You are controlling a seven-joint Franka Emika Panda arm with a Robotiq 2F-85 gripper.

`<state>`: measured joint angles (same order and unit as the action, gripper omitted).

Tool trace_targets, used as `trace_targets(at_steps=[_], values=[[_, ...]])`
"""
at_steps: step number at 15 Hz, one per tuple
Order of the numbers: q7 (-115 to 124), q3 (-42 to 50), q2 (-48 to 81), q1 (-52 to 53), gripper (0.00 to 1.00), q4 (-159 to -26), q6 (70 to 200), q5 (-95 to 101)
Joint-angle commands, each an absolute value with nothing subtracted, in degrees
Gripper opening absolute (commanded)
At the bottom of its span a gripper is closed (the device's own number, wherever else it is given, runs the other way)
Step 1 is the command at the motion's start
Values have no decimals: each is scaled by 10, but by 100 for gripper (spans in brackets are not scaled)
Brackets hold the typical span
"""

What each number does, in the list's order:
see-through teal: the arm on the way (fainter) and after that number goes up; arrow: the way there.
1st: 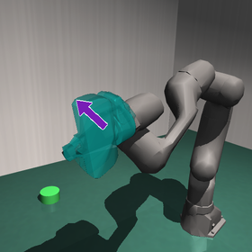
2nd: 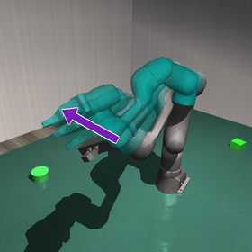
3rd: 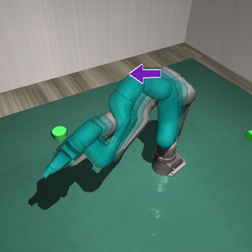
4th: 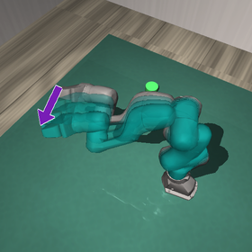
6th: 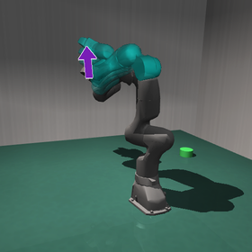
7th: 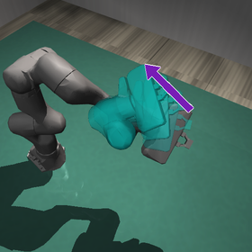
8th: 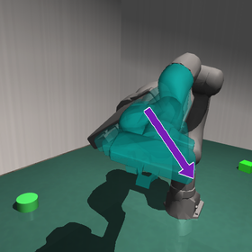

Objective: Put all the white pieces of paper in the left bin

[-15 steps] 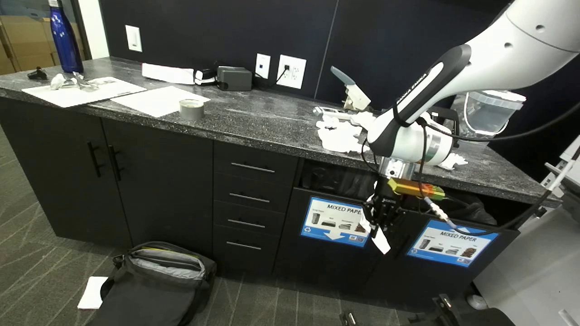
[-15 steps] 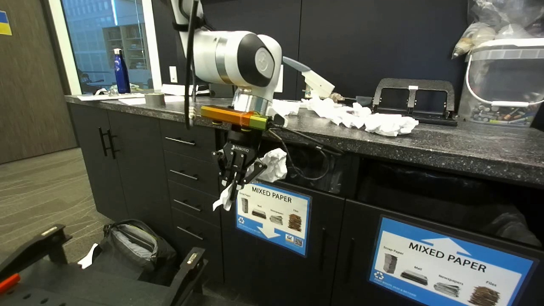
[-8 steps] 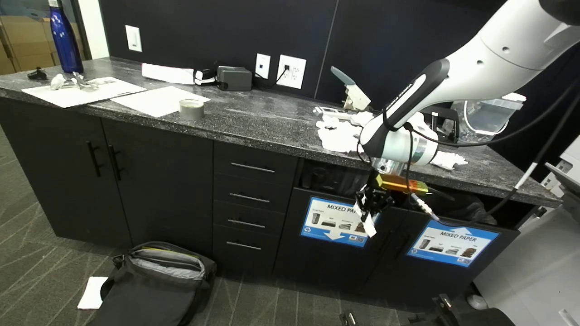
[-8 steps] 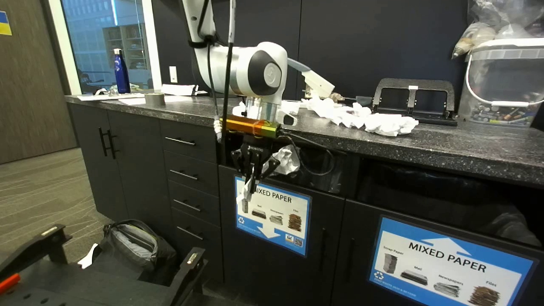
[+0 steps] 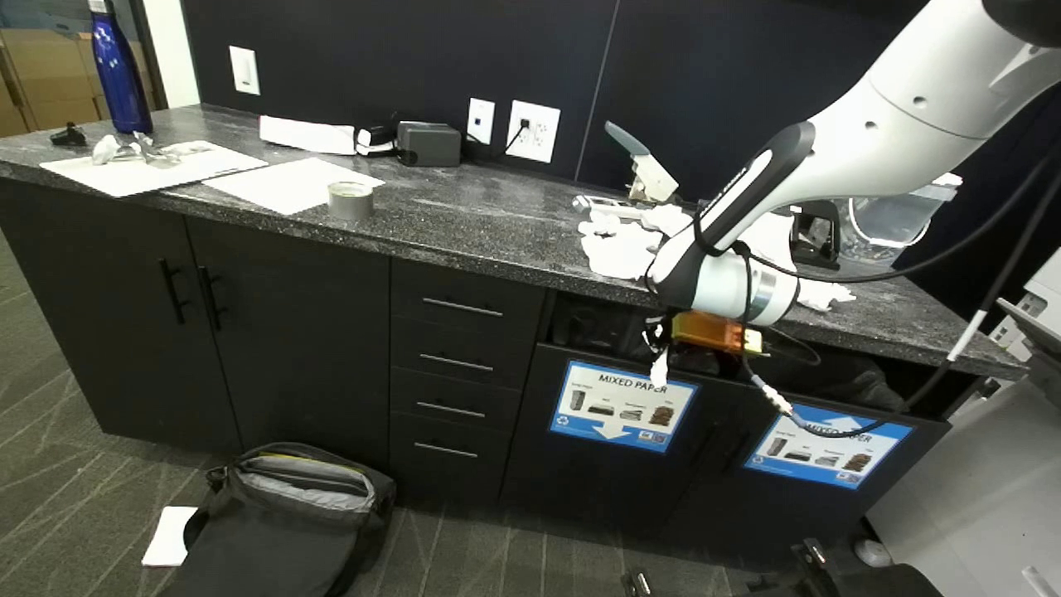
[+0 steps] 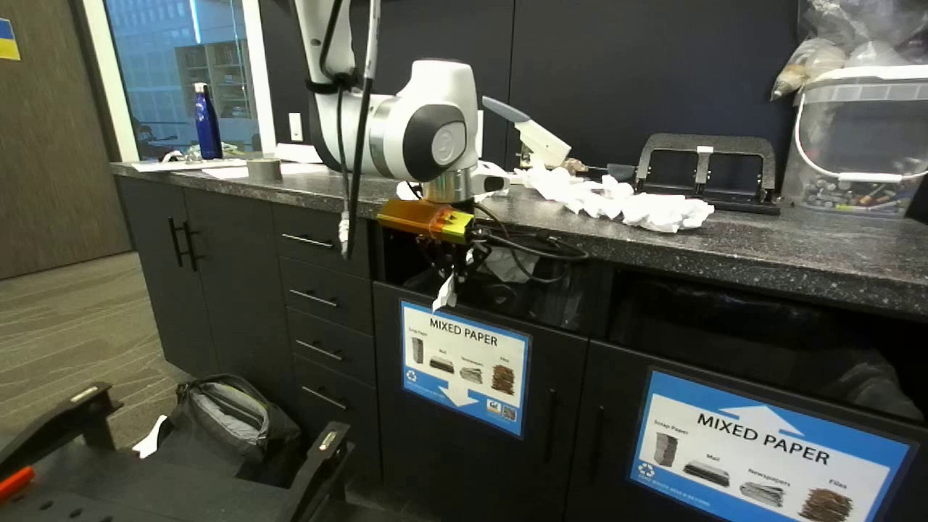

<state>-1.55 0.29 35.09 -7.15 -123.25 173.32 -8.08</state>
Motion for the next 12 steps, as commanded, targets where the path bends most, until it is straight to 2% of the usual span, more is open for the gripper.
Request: trace_targets(at_steps=[1, 7, 12], values=[[31, 5, 363, -60, 10, -1267, 1878, -93], [96, 13, 441, -27, 11, -1261, 2040, -122], [121, 8, 486, -24, 10, -1206, 2112, -142]])
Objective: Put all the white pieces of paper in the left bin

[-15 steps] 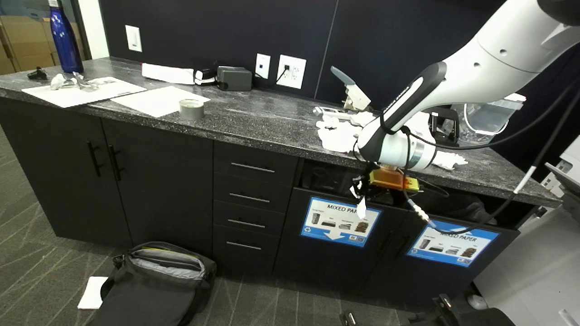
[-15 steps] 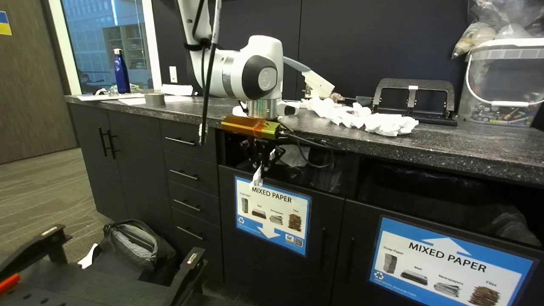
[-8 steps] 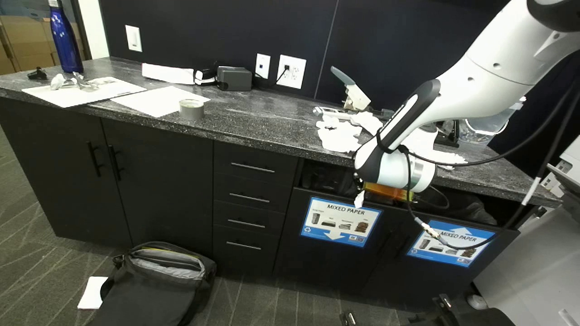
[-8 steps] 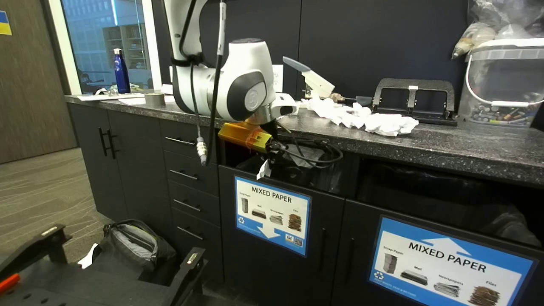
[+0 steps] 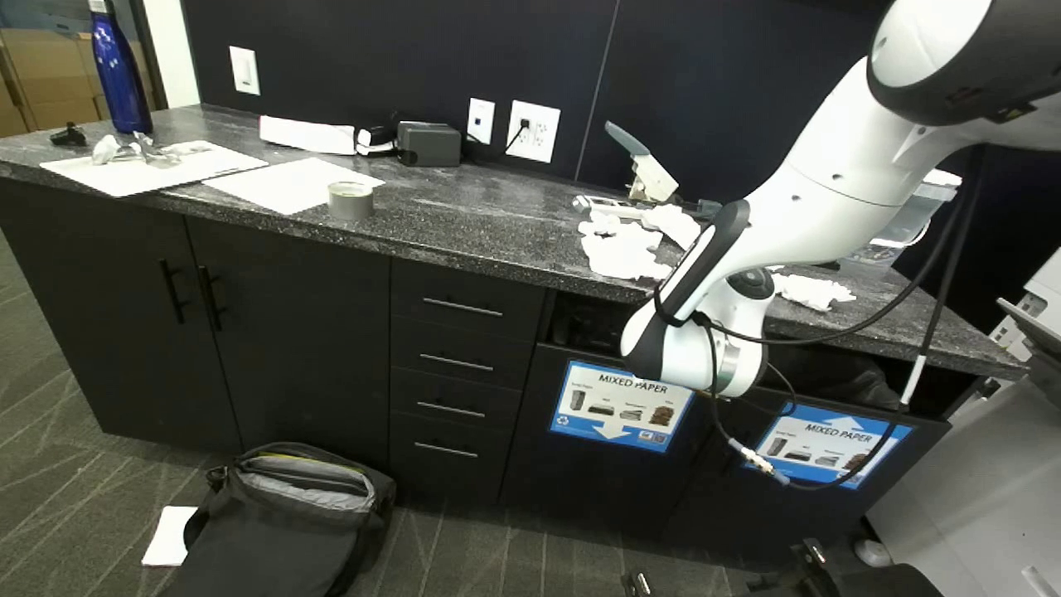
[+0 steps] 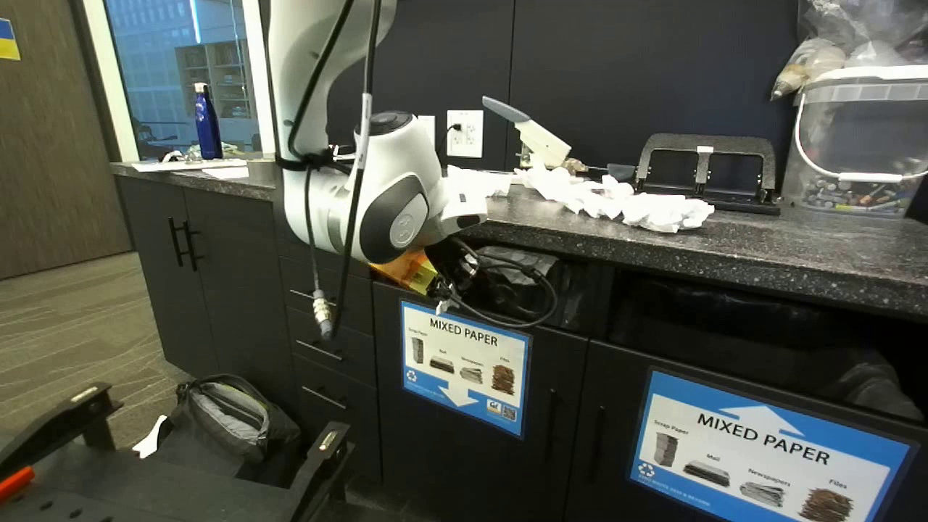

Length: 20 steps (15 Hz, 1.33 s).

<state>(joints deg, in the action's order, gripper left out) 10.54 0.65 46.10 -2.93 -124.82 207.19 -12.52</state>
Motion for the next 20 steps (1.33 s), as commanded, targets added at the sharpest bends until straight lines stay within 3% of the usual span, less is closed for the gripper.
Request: trace_targets(at_steps=[1, 9, 10, 12, 20], values=[[124, 8, 492, -25, 11, -1195, 2121, -144], [140, 7, 539, -31, 11, -1121, 2113, -152], [138, 9, 542, -29, 36, -1116, 2109, -155], [138, 9, 547, -31, 40, -1110, 2108, -158], [130, 21, 541, -19, 99, -1119, 2101, -171]])
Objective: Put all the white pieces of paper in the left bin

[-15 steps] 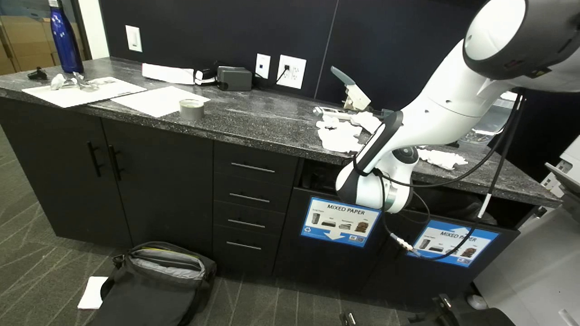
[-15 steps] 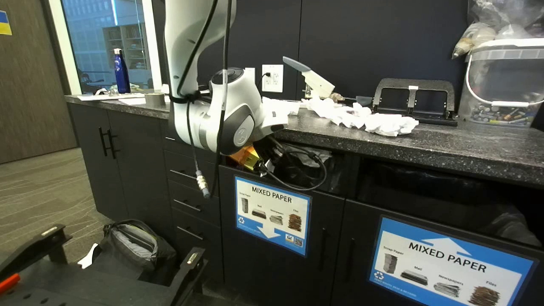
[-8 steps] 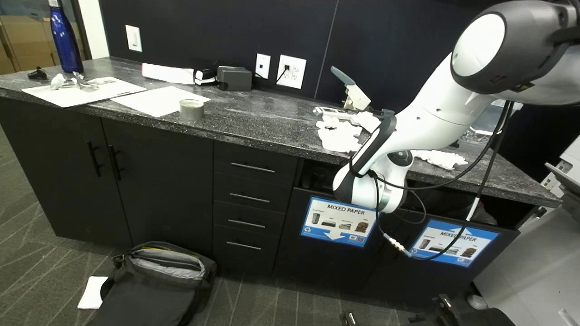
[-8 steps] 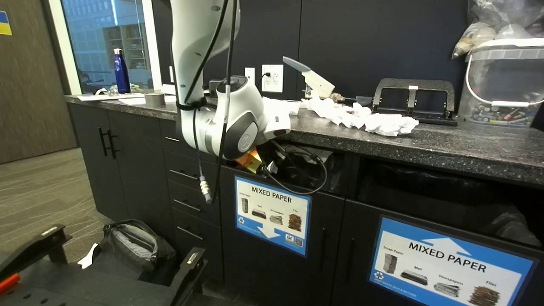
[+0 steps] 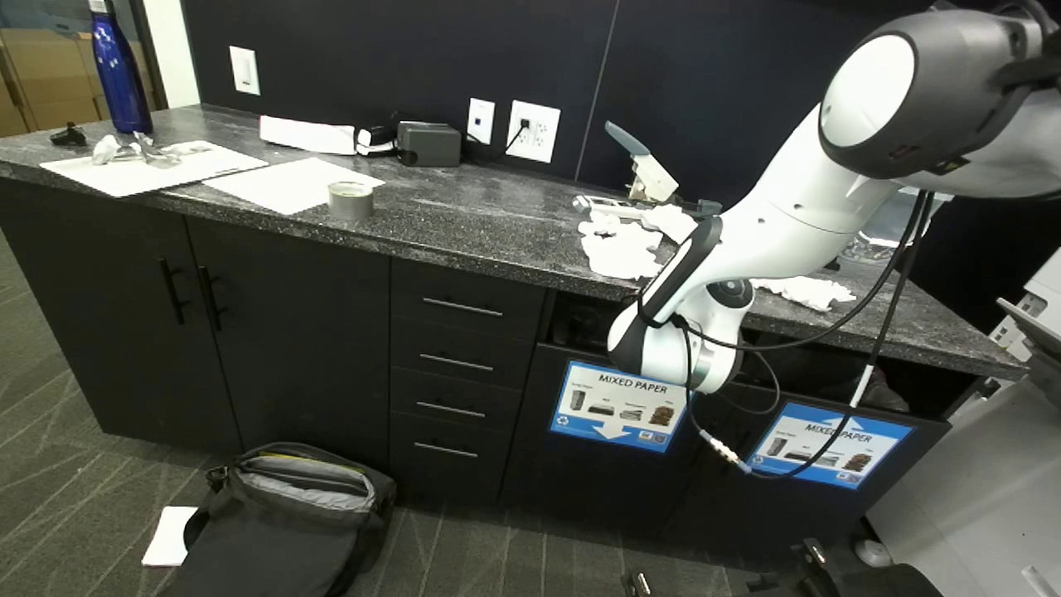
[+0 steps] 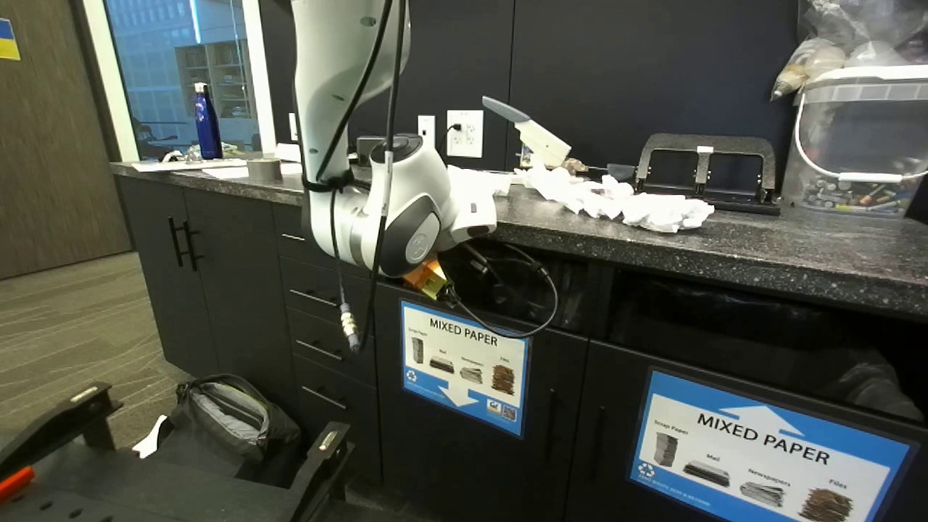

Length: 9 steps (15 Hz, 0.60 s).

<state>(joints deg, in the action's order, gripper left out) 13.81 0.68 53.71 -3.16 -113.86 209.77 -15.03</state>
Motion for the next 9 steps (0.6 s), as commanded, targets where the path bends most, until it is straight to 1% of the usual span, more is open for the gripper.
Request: trace_targets(at_steps=[1, 5, 9], values=[[127, 22, 528, -19, 100, -1132, 2085, -170], [104, 12, 419, -26, 100, -1240, 2007, -138], [90, -49, 300, -84, 100, -1319, 1857, -71]])
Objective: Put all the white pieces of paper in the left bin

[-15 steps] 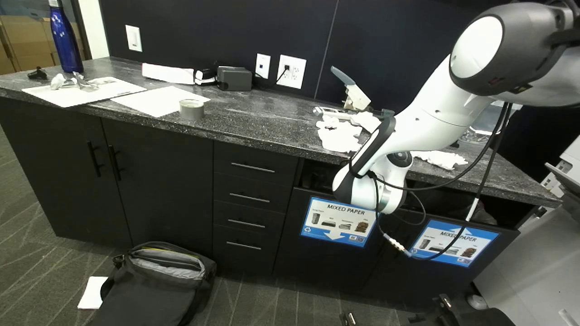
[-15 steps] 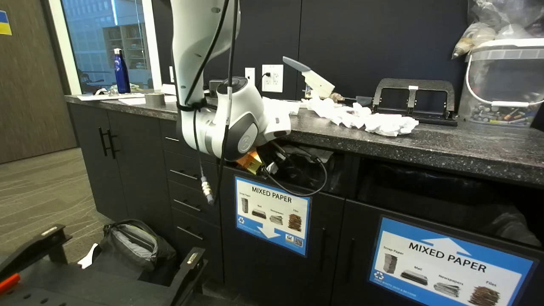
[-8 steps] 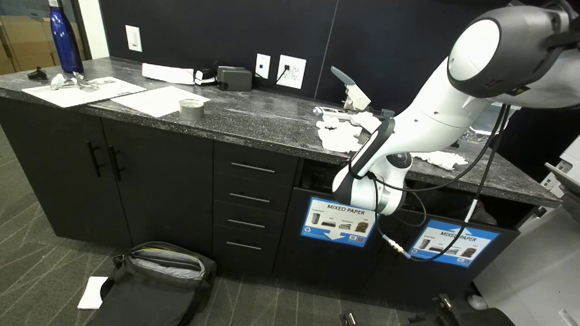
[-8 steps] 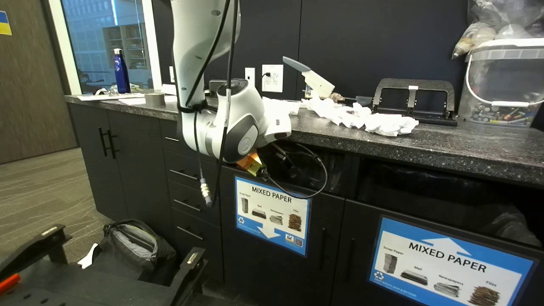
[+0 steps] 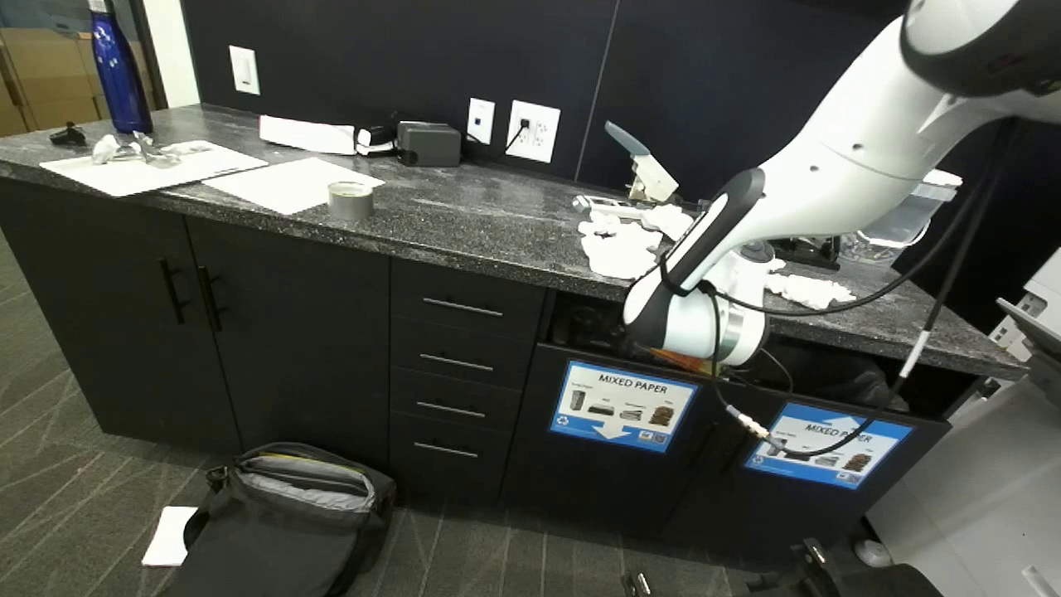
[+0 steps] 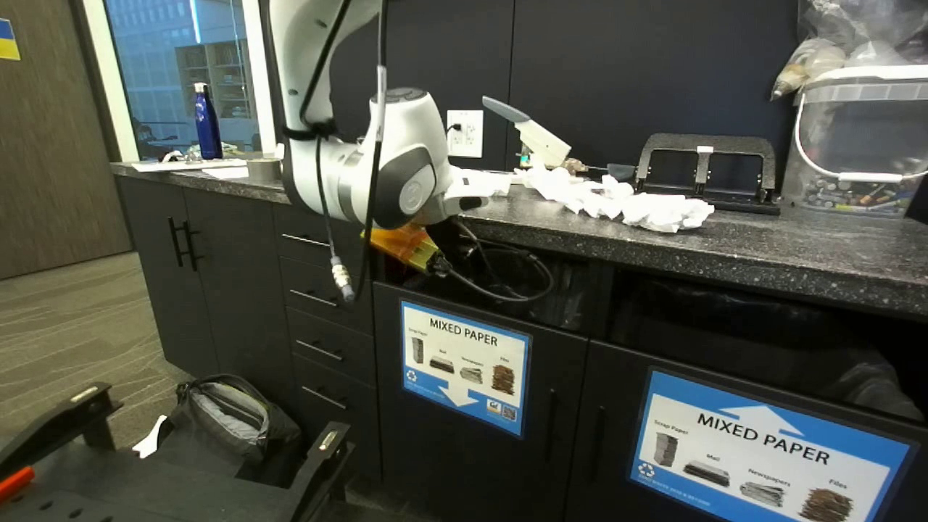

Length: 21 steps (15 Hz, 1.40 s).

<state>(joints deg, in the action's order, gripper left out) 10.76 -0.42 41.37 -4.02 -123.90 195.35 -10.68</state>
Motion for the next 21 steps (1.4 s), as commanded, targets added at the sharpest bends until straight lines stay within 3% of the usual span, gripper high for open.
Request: trace_targets(at_steps=[1, 4, 10, 16, 21], values=[[92, -72, 269, -106, 100, -1328, 1801, -69], [74, -124, 174, -151, 100, -1346, 1657, -114], [100, 22, 60, -102, 100, -1258, 1473, -59], [-2, 102, 147, -140, 100, -1045, 1330, -37], [-157, 109, 265, -191, 100, -892, 1207, -41]])
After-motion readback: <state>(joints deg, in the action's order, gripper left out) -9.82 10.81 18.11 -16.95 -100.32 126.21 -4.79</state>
